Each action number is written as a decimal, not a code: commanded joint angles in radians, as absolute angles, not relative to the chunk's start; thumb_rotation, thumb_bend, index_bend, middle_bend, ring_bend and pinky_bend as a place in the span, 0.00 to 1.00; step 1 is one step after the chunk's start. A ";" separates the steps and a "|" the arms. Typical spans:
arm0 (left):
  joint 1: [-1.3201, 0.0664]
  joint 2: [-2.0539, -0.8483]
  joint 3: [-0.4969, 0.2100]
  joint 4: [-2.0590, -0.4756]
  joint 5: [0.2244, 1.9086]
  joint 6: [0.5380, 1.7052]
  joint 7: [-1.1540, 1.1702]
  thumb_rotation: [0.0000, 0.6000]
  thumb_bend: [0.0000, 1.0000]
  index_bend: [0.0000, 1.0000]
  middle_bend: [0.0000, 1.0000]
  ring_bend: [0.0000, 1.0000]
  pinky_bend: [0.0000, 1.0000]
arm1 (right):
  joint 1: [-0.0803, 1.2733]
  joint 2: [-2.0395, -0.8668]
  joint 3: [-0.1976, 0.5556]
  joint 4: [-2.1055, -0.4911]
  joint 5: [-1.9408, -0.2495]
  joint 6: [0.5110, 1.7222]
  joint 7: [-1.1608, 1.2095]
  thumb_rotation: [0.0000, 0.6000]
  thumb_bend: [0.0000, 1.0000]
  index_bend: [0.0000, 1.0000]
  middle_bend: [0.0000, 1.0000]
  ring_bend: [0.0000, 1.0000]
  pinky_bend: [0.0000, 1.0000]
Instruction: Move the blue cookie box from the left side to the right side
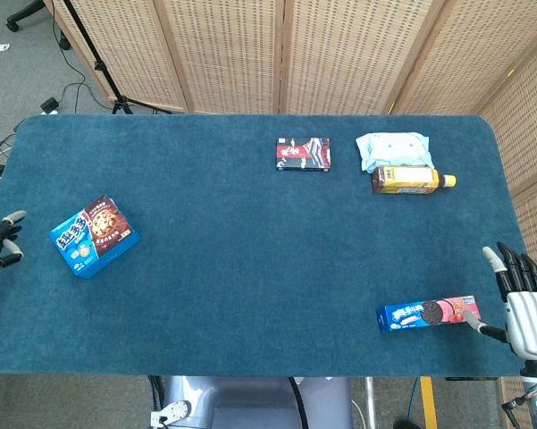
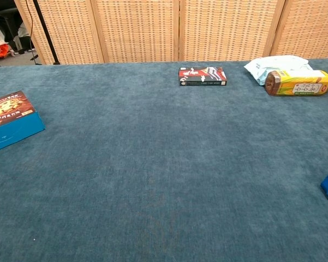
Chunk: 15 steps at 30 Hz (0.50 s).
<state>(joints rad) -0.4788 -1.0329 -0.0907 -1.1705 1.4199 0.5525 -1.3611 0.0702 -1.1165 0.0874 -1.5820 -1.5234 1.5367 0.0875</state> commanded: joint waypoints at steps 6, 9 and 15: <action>-0.641 -1.082 -0.110 -1.004 1.341 0.279 -1.339 1.00 1.00 0.07 0.02 0.03 0.14 | 0.076 -1.120 0.091 -1.579 -1.510 1.520 0.082 1.00 0.00 0.00 0.00 0.00 0.00; -0.669 -1.096 -0.110 -0.968 1.323 0.216 -1.298 1.00 1.00 0.14 0.10 0.10 0.22 | 0.078 -1.123 0.093 -1.577 -1.503 1.514 0.078 1.00 0.00 0.00 0.00 0.00 0.00; -0.688 -1.132 -0.126 -0.938 1.275 0.167 -1.226 1.00 1.00 0.19 0.16 0.15 0.29 | 0.082 -1.124 0.094 -1.577 -1.495 1.505 0.076 1.00 0.00 0.00 0.00 0.00 0.00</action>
